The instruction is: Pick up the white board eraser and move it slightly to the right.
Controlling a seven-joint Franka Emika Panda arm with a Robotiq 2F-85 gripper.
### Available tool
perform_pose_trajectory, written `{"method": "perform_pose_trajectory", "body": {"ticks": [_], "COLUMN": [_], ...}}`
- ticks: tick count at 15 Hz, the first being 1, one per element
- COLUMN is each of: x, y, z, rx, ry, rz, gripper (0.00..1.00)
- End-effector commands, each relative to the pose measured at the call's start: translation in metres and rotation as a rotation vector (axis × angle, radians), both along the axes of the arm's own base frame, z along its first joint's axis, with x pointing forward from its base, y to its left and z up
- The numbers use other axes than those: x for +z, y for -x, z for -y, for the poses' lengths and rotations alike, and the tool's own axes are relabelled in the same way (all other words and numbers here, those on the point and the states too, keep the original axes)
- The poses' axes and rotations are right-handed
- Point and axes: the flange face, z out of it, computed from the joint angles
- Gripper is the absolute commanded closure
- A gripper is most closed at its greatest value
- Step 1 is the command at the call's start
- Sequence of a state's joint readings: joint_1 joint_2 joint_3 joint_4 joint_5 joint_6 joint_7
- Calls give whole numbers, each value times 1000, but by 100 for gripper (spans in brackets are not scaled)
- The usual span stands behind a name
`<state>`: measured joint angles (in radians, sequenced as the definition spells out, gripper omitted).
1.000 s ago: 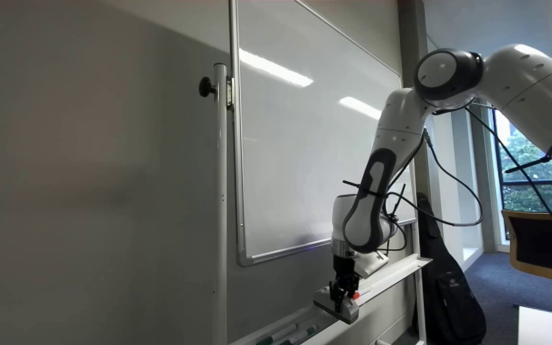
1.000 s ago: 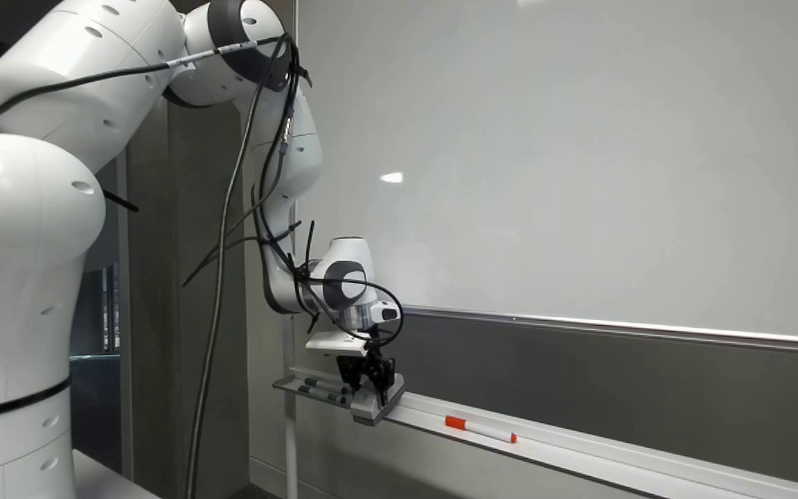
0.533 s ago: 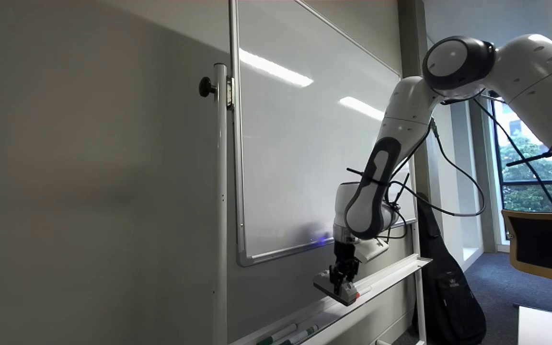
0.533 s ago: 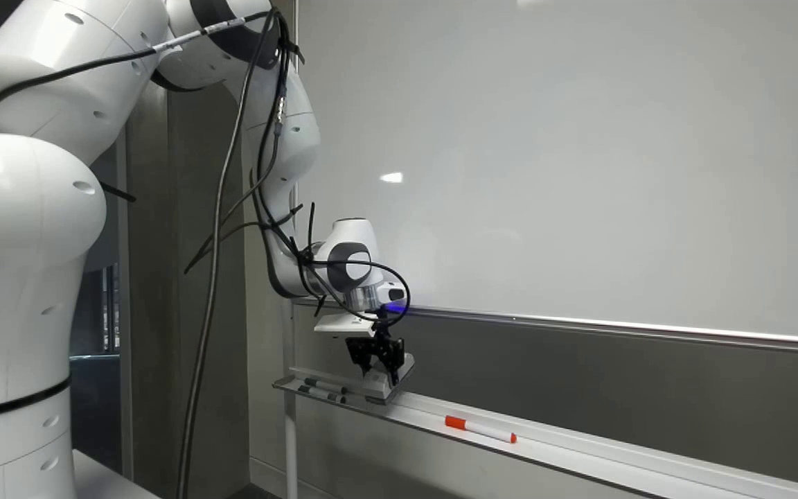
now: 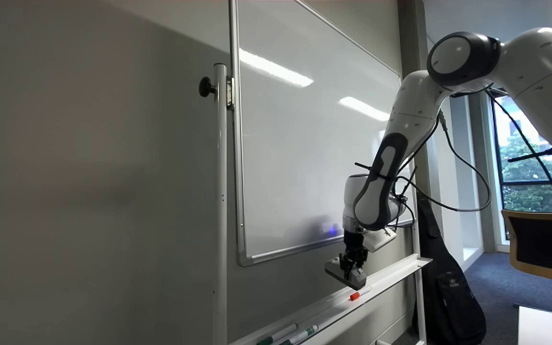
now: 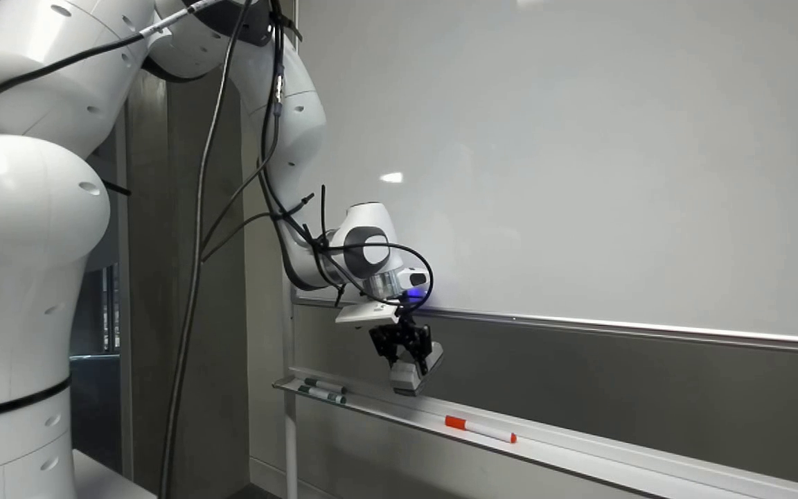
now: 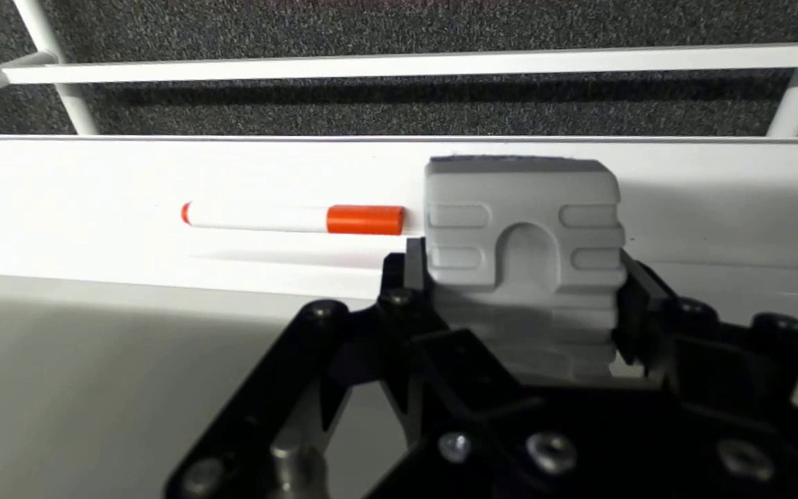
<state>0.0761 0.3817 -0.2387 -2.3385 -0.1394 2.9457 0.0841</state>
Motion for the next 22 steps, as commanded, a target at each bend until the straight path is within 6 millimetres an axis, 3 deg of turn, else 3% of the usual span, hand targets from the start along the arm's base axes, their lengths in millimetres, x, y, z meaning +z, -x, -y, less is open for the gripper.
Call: {"method": "perform_pose_trajectory", "body": {"ticks": [1, 16, 22], "x": [4, -5, -14], "y": [4, 11, 10], "z": [26, 138, 170], "rx": [-41, -255, -276], "ry": [13, -16, -60], "rz": [-22, -85, -164], "gripper": [63, 63, 63]}}
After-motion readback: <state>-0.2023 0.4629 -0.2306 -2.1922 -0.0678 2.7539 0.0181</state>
